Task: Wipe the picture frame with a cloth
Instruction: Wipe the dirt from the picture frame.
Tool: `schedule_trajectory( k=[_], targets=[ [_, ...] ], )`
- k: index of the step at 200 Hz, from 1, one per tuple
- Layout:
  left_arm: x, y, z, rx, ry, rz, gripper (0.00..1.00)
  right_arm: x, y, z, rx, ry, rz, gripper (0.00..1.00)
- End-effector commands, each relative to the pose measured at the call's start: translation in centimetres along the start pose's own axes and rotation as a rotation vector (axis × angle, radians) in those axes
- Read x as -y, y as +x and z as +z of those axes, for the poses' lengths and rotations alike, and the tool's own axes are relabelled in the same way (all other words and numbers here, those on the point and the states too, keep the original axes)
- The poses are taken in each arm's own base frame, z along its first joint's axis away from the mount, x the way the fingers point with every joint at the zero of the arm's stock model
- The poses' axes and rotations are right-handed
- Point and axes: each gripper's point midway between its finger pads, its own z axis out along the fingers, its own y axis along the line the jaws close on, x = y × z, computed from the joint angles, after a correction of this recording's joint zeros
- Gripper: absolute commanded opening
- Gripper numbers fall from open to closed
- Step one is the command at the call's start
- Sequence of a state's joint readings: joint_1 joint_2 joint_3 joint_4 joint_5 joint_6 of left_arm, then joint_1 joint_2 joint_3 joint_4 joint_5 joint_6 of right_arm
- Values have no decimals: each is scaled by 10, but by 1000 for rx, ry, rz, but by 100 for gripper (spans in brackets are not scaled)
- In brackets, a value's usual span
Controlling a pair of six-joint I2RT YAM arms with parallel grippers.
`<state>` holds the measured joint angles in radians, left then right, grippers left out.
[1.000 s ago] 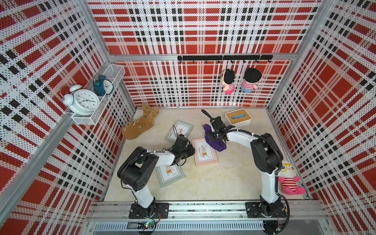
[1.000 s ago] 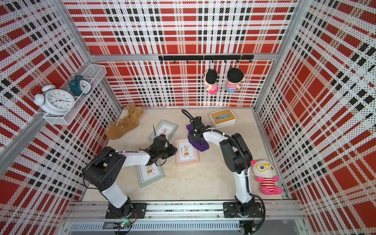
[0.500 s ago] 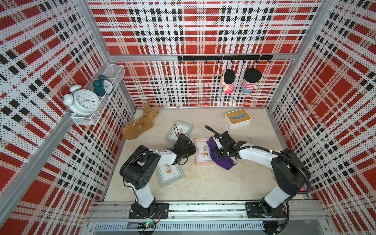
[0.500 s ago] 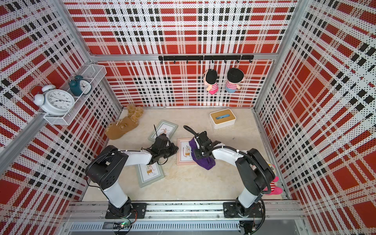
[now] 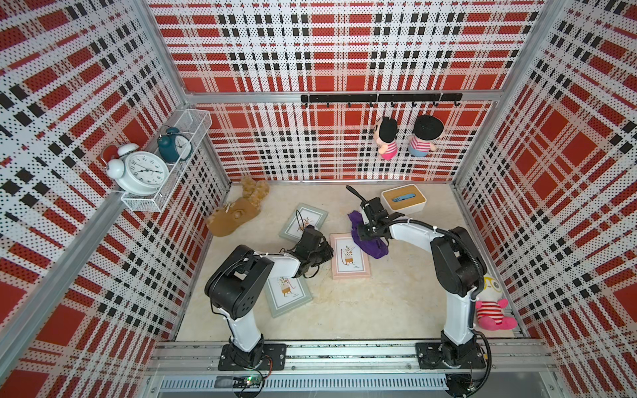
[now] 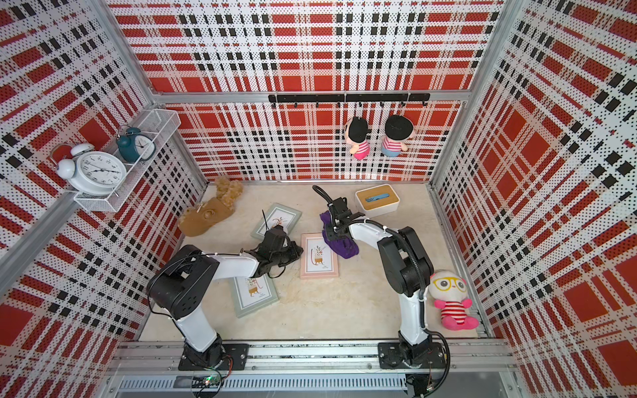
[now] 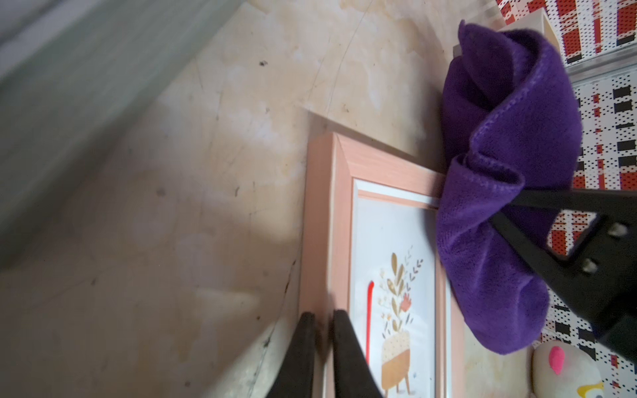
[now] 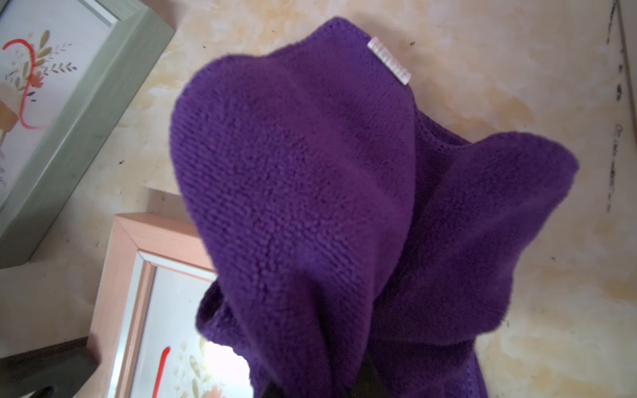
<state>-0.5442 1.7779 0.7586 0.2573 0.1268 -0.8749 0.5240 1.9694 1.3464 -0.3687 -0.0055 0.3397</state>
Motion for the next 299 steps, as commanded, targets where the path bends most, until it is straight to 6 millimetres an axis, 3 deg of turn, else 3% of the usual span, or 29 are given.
schedule_trajectory(
  k=[1, 35, 47, 64, 86, 122, 149, 164, 178, 194, 224, 247, 272, 299],
  targets=[
    [-81, 67, 5, -206, -274, -24, 14, -29, 59, -18, -115, -88, -70, 0],
    [-86, 70, 2, -194, -294, -50, 13, -32, 133, -55, -208, -132, -67, 0],
    [-87, 70, 1, -187, -299, -56, 13, -37, 148, -66, -224, -170, -61, 0],
    [-87, 70, 0, -186, -299, -54, 13, -41, 154, -73, -219, -200, -61, 0],
    [-88, 71, 0, -191, -299, -46, 13, -30, 134, -58, -185, -113, -74, 0],
    [-88, 72, 0, -197, -294, -23, 13, -4, 69, -24, -139, 75, 19, 0],
    [-91, 74, 3, -209, -297, -11, 13, 8, 24, -5, -71, 123, 46, 0],
    [-92, 76, 4, -216, -300, -11, 12, 2, 19, 2, -110, 118, 46, 0],
    [-93, 76, 3, -212, -306, -14, 12, -8, 38, 1, -148, 99, 29, 0],
    [-98, 77, 2, -209, -320, -22, 12, -12, 77, -7, -194, 75, 24, 0],
    [-106, 82, 2, -205, -340, -47, 11, -23, 142, -41, -254, 2, 51, 0],
    [-109, 86, 3, -208, -337, -58, 11, -29, 158, -52, -275, -44, 126, 0],
    [-108, 86, 4, -209, -330, -56, 11, -7, 133, -35, -254, 72, 114, 0],
    [-100, 82, 4, -208, -304, -33, 11, 22, 62, -9, -145, 124, 123, 0]
  ],
)
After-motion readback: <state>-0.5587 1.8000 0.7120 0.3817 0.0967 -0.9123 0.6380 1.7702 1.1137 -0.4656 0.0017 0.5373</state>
